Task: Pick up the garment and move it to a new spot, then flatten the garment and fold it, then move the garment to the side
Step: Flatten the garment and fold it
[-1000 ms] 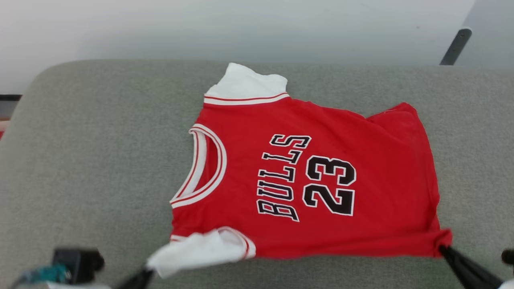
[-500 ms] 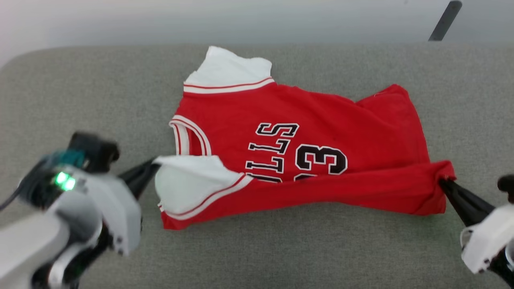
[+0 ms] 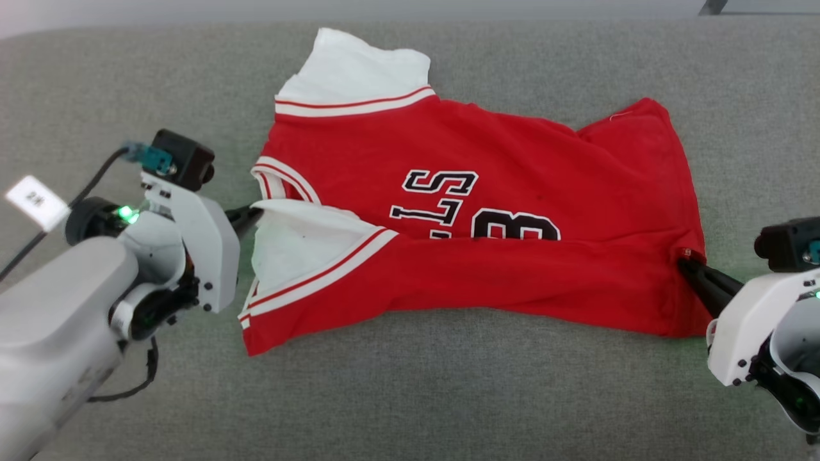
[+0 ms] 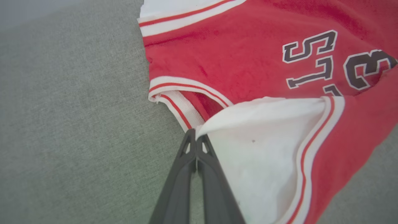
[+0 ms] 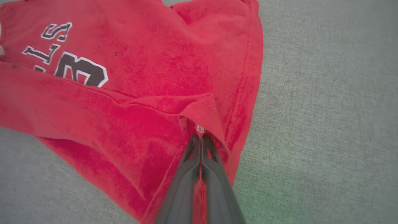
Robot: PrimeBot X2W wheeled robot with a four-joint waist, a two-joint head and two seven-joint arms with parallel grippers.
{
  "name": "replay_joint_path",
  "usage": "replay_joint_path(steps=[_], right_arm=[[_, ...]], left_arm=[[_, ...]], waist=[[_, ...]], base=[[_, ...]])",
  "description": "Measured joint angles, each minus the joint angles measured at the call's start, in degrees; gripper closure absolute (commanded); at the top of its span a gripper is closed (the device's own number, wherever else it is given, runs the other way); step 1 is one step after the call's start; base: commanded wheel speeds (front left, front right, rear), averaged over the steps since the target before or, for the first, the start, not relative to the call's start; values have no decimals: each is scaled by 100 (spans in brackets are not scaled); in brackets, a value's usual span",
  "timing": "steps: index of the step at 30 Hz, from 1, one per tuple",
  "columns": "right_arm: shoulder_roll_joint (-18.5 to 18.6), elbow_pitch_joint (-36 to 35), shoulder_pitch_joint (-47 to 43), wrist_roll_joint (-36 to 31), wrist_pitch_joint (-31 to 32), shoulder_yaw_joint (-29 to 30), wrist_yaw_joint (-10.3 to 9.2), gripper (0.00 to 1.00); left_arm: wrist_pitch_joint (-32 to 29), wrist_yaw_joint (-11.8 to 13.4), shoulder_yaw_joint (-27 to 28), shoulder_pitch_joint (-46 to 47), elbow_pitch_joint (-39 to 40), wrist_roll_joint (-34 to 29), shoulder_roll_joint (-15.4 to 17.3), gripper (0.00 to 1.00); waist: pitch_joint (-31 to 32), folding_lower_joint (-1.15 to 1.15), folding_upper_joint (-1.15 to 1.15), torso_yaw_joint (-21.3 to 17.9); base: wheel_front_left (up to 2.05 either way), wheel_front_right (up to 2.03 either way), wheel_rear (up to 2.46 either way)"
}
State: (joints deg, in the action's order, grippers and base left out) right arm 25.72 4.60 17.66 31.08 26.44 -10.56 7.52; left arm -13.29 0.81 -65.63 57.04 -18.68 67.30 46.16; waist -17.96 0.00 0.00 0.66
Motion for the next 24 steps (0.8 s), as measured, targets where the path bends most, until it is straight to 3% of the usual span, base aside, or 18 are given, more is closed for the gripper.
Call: replay_joint_path(steps=[4,10,12,13,14,16,18,20,24], right_arm=[[-54,58,120,10,167,-48,0,100],[-108,130,229,15,343,-76,-1,100],[-120,149,276,15,394,-69,0,100],[-124,153,299,15,414,-62,-1,100],[-131,159,303,15,436,-58,-1,100],[-145,166,303,15,443,-52,-1,63],[-148,159,303,11,442,-37,0,51],[-155,152,301,8,432,-19,-1,0],[-180,134,269,1,374,46,-1,0]], left_arm=[[-261,-237,-25,105,-612,207,-304,100],[-577,-363,-33,195,-1154,430,-543,100],[-646,-377,-33,195,-1233,489,-586,62],[-661,-376,-23,196,-1265,506,-602,36],[-648,-372,9,196,-1293,544,-616,0],[-622,-332,37,201,-1329,569,-623,0],[-572,-324,55,201,-1334,568,-620,0],[-525,-322,66,199,-1311,567,-611,0],[-404,-256,119,149,-1196,597,-582,0]], waist=[[-104,0,0,-22],[-125,0,0,-50],[-99,0,0,-49],[-83,0,0,-48],[-64,0,0,-46],[-19,0,0,-40],[31,0,0,-30],[87,0,0,-14],[232,0,0,30]], base=[[0,0,0],[0,0,0],[0,0,0],[0,0,0],[0,0,0],[0,0,0],[0,0,0],[0,0,0],[0,0,0]])
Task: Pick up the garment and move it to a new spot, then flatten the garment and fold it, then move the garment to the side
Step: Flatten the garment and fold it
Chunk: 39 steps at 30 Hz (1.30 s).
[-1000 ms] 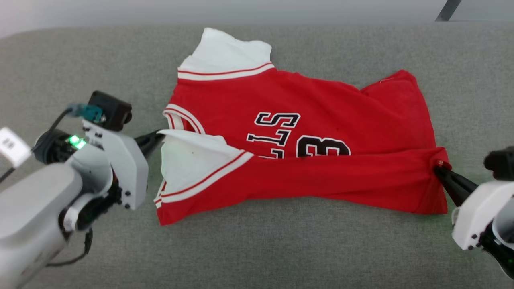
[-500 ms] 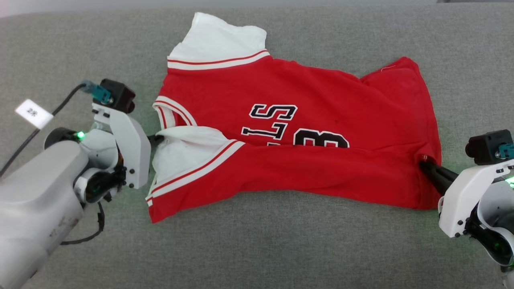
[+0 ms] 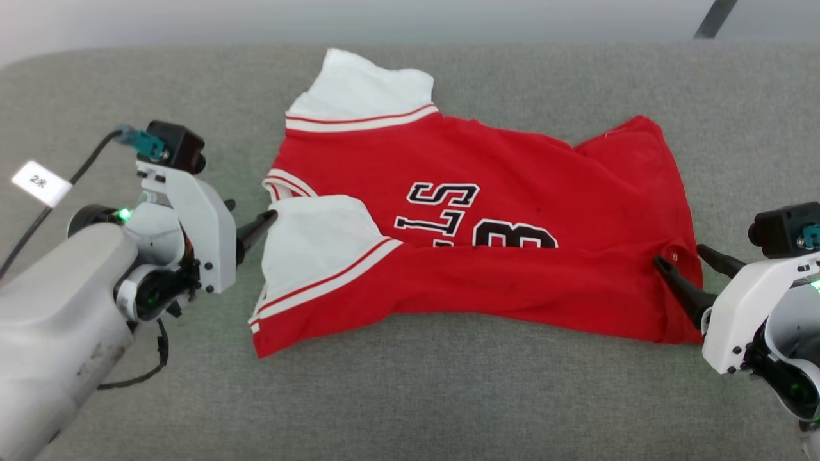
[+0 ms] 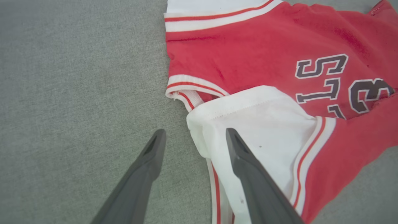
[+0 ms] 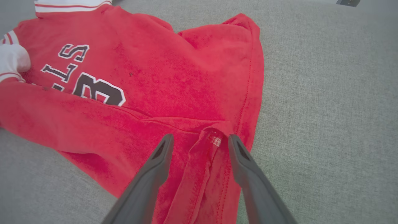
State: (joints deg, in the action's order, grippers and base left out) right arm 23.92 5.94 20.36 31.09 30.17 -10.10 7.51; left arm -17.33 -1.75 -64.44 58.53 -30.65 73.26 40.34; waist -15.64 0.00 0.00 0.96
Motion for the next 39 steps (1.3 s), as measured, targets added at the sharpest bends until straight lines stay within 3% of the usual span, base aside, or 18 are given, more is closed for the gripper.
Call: replay_joint_path(steps=[7,15,28,39], right_arm=[[-107,-129,-241,-87,-137,158,0,0],[-346,-526,-628,-144,-177,491,0,0],[-882,-1449,-1567,-322,-219,1124,0,0],[-1194,-1853,-1767,-347,-134,1438,0,0]], left_arm=[[-26,209,123,-265,352,299,127,0],[-753,691,91,-568,758,782,402,0],[-1851,1388,-79,-1001,1183,1388,788,0],[-1926,1521,-110,-1222,993,1532,846,0]], waist=[[334,0,0,84],[729,0,0,108],[848,0,0,-450],[598,0,0,-812]], base=[[0,0,0],[0,0,0],[0,0,0],[0,0,0]])
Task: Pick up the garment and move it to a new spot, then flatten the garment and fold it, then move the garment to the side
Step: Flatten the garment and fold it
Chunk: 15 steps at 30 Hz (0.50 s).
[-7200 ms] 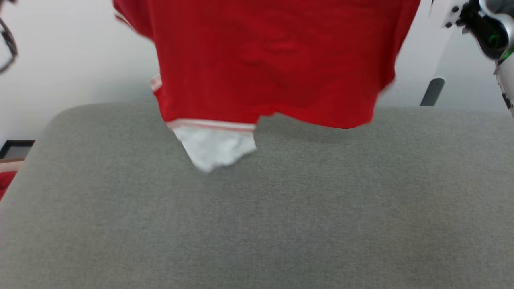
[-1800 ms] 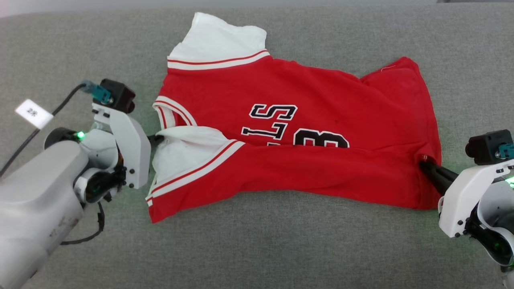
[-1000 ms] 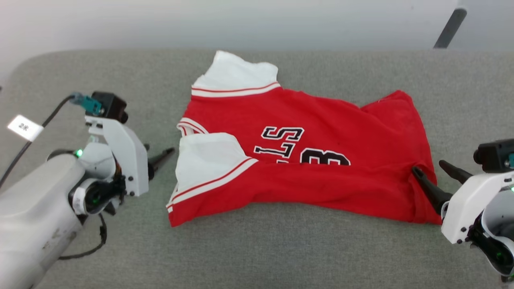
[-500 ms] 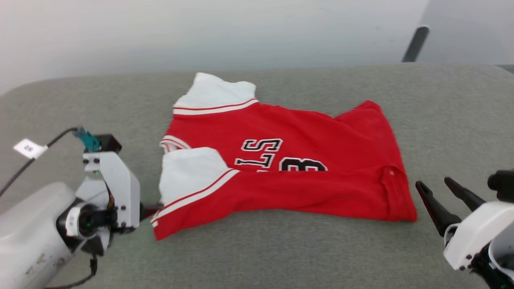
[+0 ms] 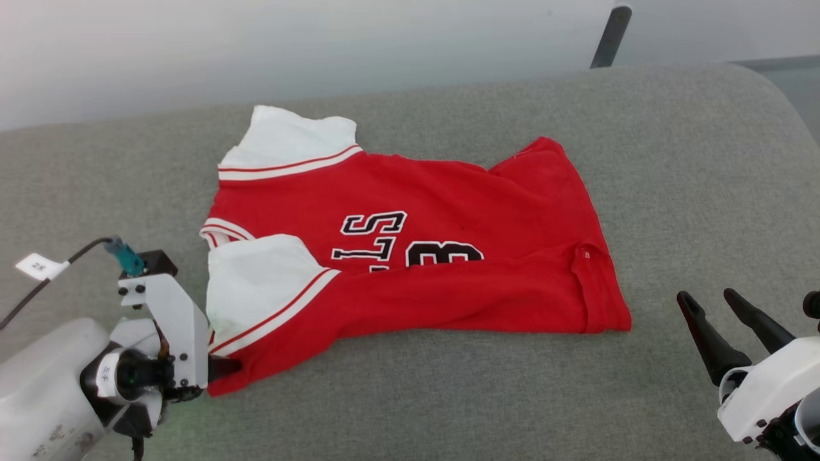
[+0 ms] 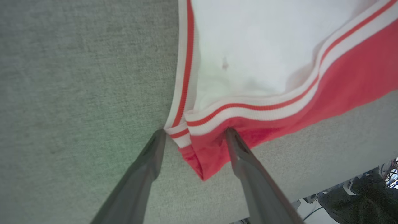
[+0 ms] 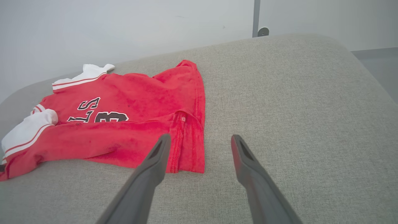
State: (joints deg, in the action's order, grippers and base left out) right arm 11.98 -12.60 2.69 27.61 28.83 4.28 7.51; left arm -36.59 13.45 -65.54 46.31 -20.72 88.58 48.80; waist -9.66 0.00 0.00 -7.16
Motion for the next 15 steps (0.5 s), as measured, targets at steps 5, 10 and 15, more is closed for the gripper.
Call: replay_joint_path(steps=[5,10,15], right_arm=[[-66,-51,-4,0,43,65,0,0],[-94,-47,-4,8,220,84,0,0],[-58,31,23,36,737,10,0,0]], left_arm=[[-22,-37,41,-28,-191,93,-88,0],[-66,-94,155,-43,-407,270,-187,100],[-1,-211,210,8,-544,310,-335,100]], waist=[[-104,0,0,-40],[-157,0,0,-1],[-191,0,0,74]], base=[[0,0,0],[0,0,0],[0,0,0]])
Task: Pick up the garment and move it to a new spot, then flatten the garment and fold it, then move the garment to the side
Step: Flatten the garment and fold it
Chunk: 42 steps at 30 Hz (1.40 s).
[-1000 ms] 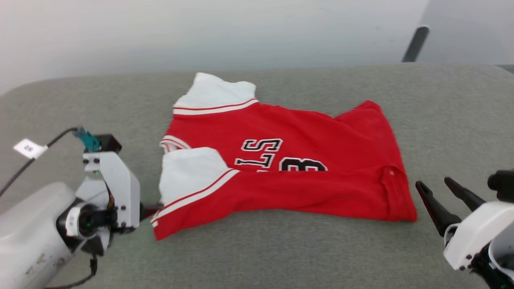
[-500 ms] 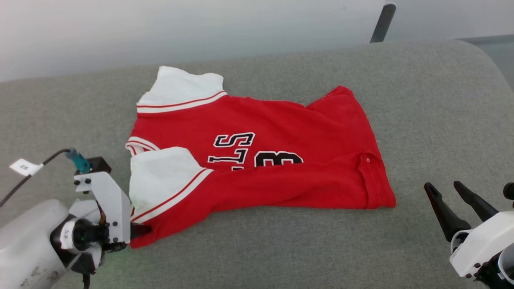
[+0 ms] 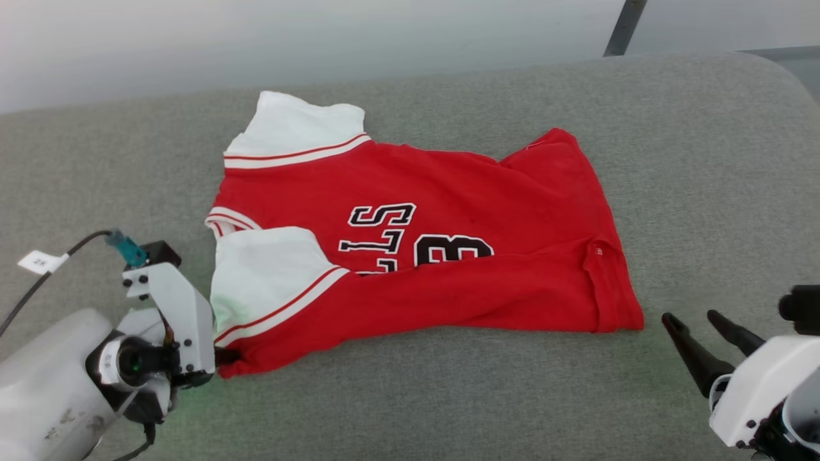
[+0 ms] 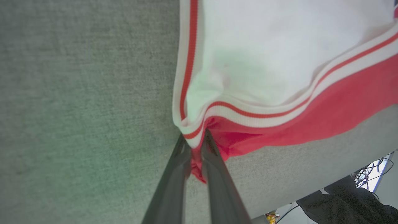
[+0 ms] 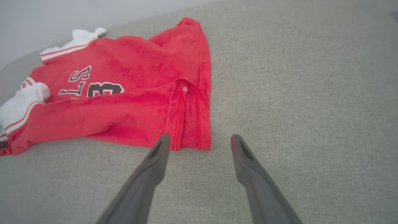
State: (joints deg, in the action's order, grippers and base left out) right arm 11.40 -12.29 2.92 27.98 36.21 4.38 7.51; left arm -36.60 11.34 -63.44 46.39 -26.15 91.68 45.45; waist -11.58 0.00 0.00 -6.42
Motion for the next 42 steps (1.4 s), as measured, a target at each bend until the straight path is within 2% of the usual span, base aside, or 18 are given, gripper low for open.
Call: replay_joint_path(steps=[5,16,27,28,29,38,42], right_arm=[[37,213,296,-34,592,-93,0,0],[-4,1081,1108,-730,1670,-74,0,0],[-121,2002,1619,-1026,2098,-113,-2,0],[-100,2061,1664,-1007,2126,-131,-4,75],[-83,2113,1700,-975,2129,-146,-5,100],[77,2217,1813,-722,2080,-283,1,100],[159,2178,1785,-669,2049,-265,1,100]], left_arm=[[57,-186,-4,114,-124,-112,-138,100],[34,-501,-35,493,-426,-293,-558,100],[90,-728,22,704,-726,-335,-898,100],[90,-733,35,712,-751,-324,-922,100],[90,-744,41,715,-771,-314,-936,100],[79,-782,65,721,-832,-264,-985,100],[24,-695,71,692,-748,-249,-834,100]], waist=[[-41,0,0,121],[-232,0,0,491],[-470,0,0,783],[-484,0,0,801],[-494,0,0,817],[-416,0,0,889],[-314,0,0,913]], base=[[0,0,0],[0,0,0],[0,0,0],[0,0,0],[0,0,0],[0,0,0],[0,0,0]])
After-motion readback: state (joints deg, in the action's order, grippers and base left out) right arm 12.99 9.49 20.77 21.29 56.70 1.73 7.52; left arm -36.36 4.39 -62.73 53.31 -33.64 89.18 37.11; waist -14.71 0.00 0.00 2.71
